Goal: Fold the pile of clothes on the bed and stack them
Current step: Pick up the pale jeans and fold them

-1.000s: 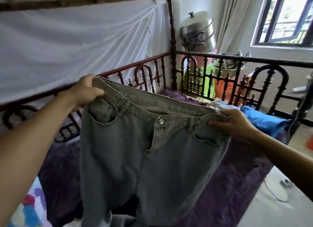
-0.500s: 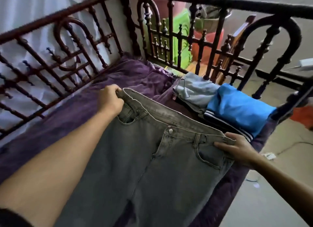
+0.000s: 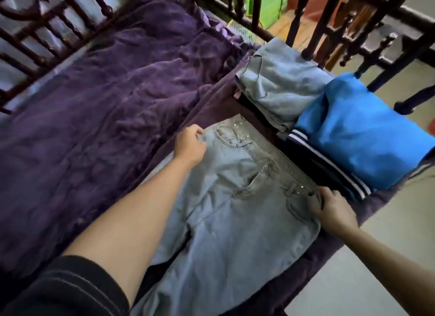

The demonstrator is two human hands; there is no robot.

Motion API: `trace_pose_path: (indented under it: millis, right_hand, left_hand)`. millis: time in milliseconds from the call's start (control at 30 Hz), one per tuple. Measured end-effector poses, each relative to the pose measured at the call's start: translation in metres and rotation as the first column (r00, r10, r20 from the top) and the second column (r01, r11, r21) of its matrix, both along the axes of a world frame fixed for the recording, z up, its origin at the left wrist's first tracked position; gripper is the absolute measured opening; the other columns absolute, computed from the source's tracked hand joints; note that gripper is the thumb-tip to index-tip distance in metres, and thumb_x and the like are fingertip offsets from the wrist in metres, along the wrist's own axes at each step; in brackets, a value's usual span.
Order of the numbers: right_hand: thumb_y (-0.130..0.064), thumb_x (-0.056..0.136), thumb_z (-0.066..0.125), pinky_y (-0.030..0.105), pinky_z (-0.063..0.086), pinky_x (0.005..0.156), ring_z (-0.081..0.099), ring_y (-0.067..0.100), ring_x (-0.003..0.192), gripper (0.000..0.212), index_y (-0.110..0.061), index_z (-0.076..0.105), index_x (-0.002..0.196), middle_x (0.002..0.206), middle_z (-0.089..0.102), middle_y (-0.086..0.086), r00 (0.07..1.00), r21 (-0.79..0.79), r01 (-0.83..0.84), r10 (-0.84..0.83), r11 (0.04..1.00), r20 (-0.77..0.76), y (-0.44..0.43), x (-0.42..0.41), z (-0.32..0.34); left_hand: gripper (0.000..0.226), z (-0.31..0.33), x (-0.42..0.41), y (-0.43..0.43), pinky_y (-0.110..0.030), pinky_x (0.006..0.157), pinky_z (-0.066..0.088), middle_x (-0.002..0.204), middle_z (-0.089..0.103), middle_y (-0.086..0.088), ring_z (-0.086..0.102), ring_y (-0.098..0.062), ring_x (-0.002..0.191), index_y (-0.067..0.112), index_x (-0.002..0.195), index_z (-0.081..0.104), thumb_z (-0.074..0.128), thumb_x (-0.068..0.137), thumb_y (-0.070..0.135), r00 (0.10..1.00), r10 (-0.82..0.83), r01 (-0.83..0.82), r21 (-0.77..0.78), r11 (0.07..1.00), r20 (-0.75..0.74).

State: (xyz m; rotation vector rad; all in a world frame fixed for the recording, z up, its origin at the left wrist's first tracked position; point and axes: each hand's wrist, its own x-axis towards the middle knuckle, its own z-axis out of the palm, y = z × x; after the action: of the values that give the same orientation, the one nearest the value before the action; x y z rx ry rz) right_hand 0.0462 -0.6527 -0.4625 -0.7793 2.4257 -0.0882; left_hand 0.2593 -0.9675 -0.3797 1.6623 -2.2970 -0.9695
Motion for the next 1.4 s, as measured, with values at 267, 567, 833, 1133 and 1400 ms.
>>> trace_pose_path:
  millis: [267,567,833,1133,1400]
  right_hand:
    - [-0.038,0.088,0.057,0.033,0.047,0.088,0.044,0.020,0.124,0.051,-0.028,0.042,0.136,0.137,0.045,-0.002,0.856,-0.014,-0.503,0.500,0.864,0.129,-0.088,0.122,0.013]
    - [-0.036,0.093,0.055,0.033,0.048,0.086,0.054,0.020,0.116,0.042,-0.028,0.046,0.133,0.129,0.054,-0.001,0.583,-0.026,-0.794,0.773,0.607,0.251,-0.134,0.277,-0.012]
    - [-0.031,0.088,0.060,0.037,0.046,0.087,0.052,0.025,0.120,0.052,-0.030,0.044,0.137,0.135,0.051,0.001,0.556,-0.017,-0.826,0.819,0.564,0.140,-0.152,0.402,-0.061]
    - [-0.040,0.087,0.062,0.054,0.034,0.107,0.006,0.032,0.146,0.073,-0.025,0.023,0.147,0.159,0.007,0.011,0.623,0.235,-0.771,0.778,0.591,0.086,-0.132,0.495,-0.116]
    - [-0.042,0.086,0.064,0.054,0.032,0.109,0.009,0.033,0.146,0.078,-0.026,0.021,0.149,0.159,0.006,0.012,0.597,0.286,-0.781,0.798,0.556,0.079,-0.141,0.493,-0.125]
  left_hand:
    - [0.018,-0.029,0.241,0.081,-0.030,0.081,0.048,0.090,0.069,-0.009,0.064,-0.030,0.093,0.009,0.099,0.067,0.063,0.082,0.005,0.882,0.360,-0.433,0.223,0.873,0.303]
    - [0.017,-0.051,0.464,0.211,-0.037,0.086,0.048,0.108,0.066,-0.018,0.061,-0.034,0.102,0.002,0.103,0.062,0.059,0.088,0.010,0.601,0.644,-0.792,0.245,0.559,0.473]
    - [0.057,-0.113,0.601,0.187,-0.046,0.094,0.043,0.132,0.047,-0.023,0.049,-0.041,0.117,0.003,0.132,0.047,0.065,0.086,0.029,0.160,0.951,-0.987,0.031,0.158,0.265]
    - [0.016,-0.139,0.647,0.175,-0.035,0.070,0.047,0.087,0.063,-0.009,0.061,-0.032,0.083,0.010,0.095,0.054,0.063,0.086,0.020,0.472,0.881,-0.879,-0.057,0.474,0.038]
    - [0.033,-0.137,0.650,0.167,-0.038,0.072,0.048,0.110,0.058,-0.006,0.058,-0.025,0.096,0.016,0.116,0.052,0.063,0.087,0.024,0.521,0.854,-0.837,-0.188,0.513,0.009]
